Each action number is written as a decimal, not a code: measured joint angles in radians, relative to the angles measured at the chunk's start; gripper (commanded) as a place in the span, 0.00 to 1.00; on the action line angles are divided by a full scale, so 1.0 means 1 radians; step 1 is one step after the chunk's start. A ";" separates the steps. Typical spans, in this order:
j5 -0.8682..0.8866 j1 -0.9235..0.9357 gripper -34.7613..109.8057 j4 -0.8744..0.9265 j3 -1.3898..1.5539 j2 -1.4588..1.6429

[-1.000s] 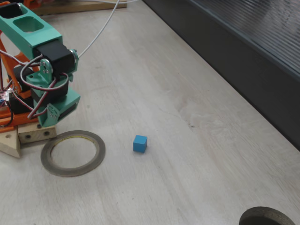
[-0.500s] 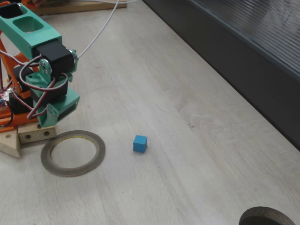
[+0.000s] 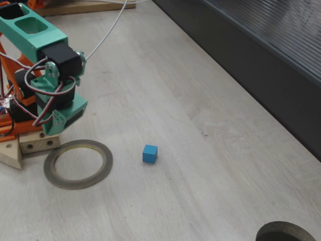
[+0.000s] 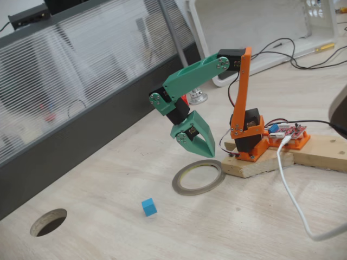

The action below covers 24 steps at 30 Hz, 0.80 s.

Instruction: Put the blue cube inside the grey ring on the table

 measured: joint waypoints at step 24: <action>0.000 -0.382 0.24 0.000 0.003 0.000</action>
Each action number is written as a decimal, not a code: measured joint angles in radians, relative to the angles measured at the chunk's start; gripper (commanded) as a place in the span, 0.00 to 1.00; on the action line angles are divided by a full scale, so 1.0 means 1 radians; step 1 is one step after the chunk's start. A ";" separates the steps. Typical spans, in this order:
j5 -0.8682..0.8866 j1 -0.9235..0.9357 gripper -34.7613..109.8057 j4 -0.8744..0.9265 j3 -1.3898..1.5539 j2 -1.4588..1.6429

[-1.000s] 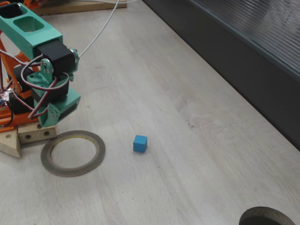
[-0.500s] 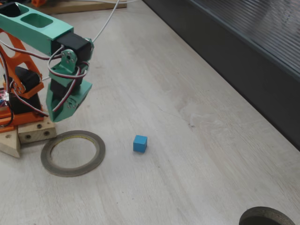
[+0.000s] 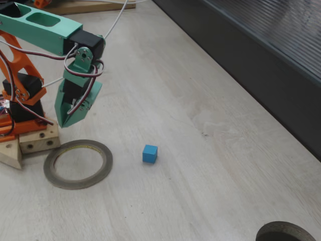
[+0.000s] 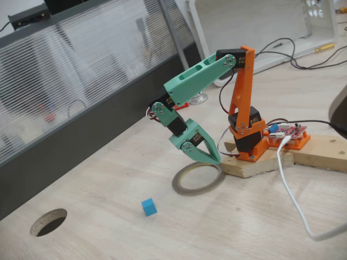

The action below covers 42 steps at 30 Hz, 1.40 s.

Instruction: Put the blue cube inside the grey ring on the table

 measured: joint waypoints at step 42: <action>0.000 0.006 0.24 -0.382 -0.684 -0.620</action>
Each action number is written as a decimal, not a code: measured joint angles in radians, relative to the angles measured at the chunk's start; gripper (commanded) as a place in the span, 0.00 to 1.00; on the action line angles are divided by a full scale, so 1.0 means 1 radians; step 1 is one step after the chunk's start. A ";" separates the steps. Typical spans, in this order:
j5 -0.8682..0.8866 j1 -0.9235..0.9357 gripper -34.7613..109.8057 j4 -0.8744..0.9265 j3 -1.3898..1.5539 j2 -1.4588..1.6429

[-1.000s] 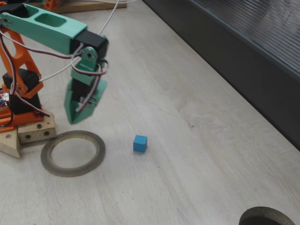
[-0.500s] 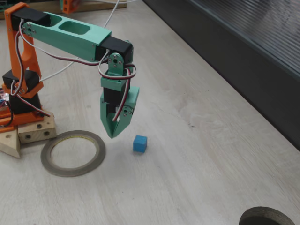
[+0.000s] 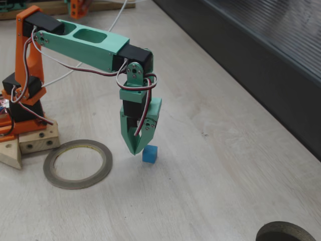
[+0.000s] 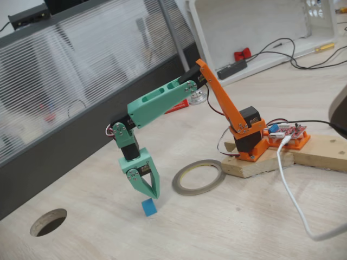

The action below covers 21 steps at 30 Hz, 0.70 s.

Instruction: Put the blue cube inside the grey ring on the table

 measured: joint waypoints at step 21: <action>0.000 0.000 0.24 -0.002 -0.097 -0.037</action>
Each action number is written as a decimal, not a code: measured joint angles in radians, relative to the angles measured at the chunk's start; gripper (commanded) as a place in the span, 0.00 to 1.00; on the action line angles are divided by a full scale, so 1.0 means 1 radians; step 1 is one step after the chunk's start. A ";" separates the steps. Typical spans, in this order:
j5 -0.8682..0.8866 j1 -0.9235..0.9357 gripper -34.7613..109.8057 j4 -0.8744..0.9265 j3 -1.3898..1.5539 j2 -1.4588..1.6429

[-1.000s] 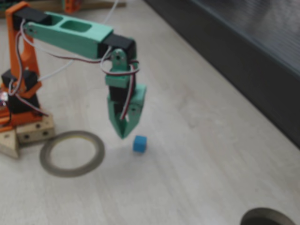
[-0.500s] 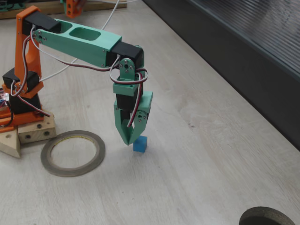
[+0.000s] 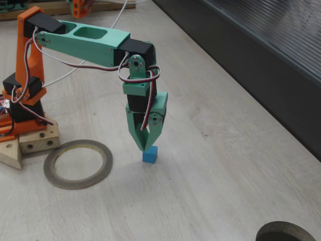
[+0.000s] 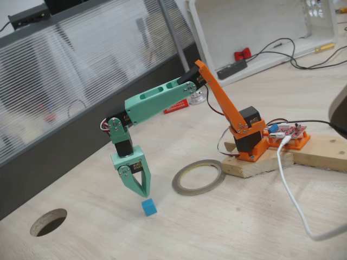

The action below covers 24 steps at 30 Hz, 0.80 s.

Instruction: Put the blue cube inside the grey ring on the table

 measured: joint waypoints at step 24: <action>0.000 0.000 0.24 0.002 -0.100 -0.055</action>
